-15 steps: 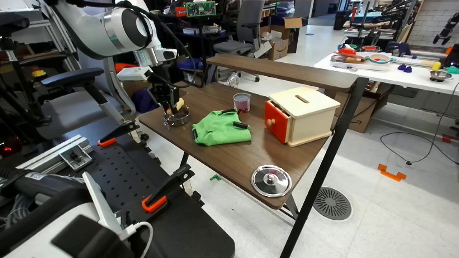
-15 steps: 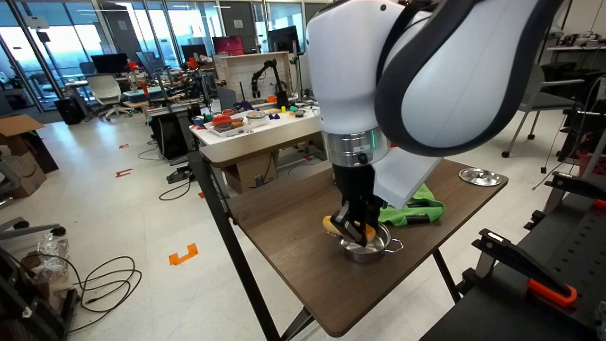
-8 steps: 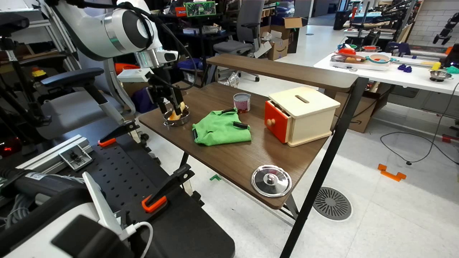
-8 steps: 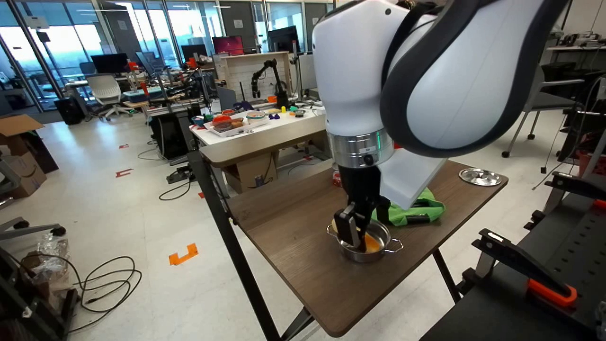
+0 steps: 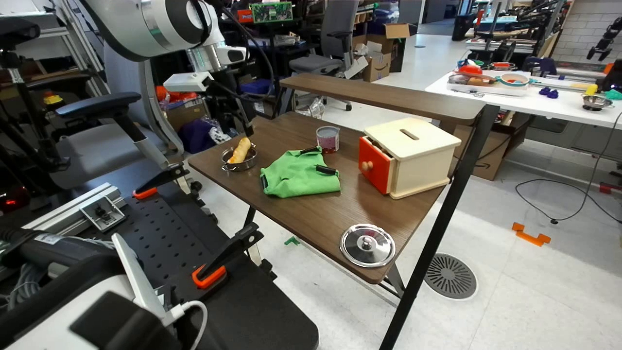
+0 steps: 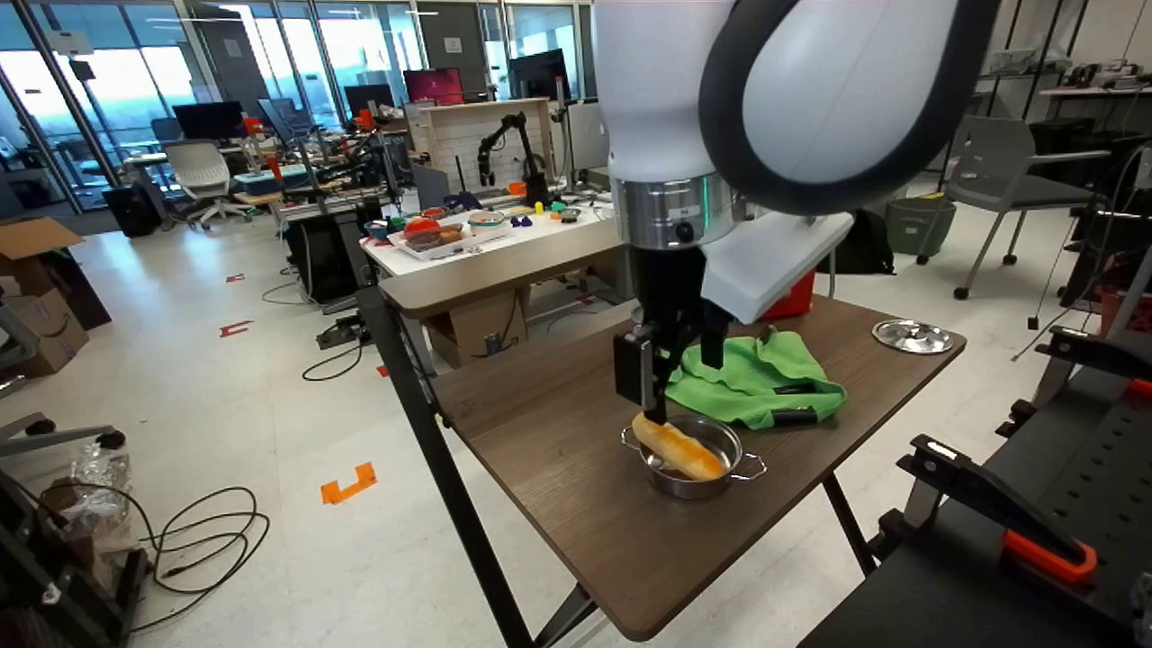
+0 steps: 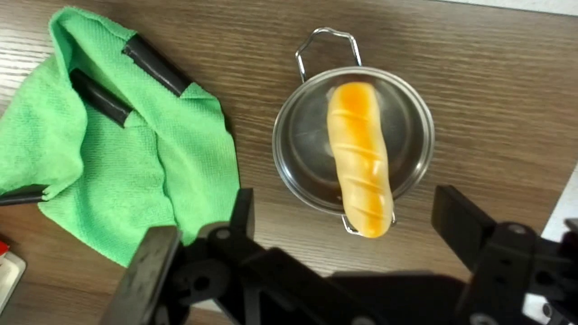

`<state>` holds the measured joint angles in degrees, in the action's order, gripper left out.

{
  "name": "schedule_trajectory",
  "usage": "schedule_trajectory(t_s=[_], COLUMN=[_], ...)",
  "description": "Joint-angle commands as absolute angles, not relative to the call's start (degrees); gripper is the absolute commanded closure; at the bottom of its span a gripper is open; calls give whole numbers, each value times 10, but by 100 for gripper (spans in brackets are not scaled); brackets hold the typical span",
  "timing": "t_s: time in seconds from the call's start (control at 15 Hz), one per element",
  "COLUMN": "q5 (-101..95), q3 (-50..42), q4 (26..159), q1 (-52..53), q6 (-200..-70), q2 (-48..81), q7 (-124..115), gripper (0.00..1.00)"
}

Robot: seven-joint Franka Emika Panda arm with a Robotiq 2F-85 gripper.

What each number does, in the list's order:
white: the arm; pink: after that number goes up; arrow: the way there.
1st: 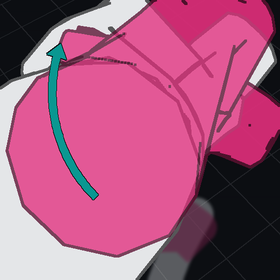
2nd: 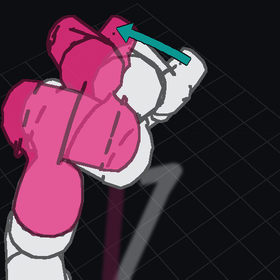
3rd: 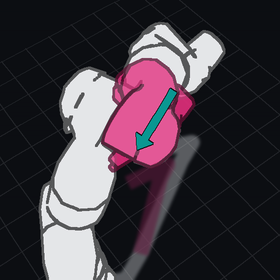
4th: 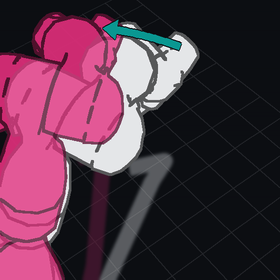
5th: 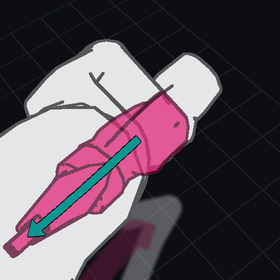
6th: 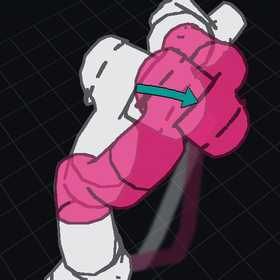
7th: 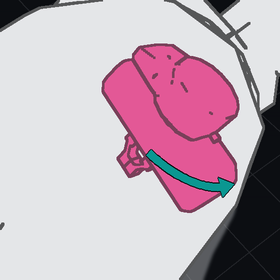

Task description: Put the yellow object into the silver pot.

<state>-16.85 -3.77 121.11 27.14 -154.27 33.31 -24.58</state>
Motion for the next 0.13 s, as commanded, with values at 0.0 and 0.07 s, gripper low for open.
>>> schedule_trajectory(t_s=[0.0,0.07], q5=[-168,-168], q3=[-36,-36], q4=[1212,1213], q1=[268,268], q6=[-1540,-1540], q2=[328,326], q7=[-244,-243], gripper=[0,0])
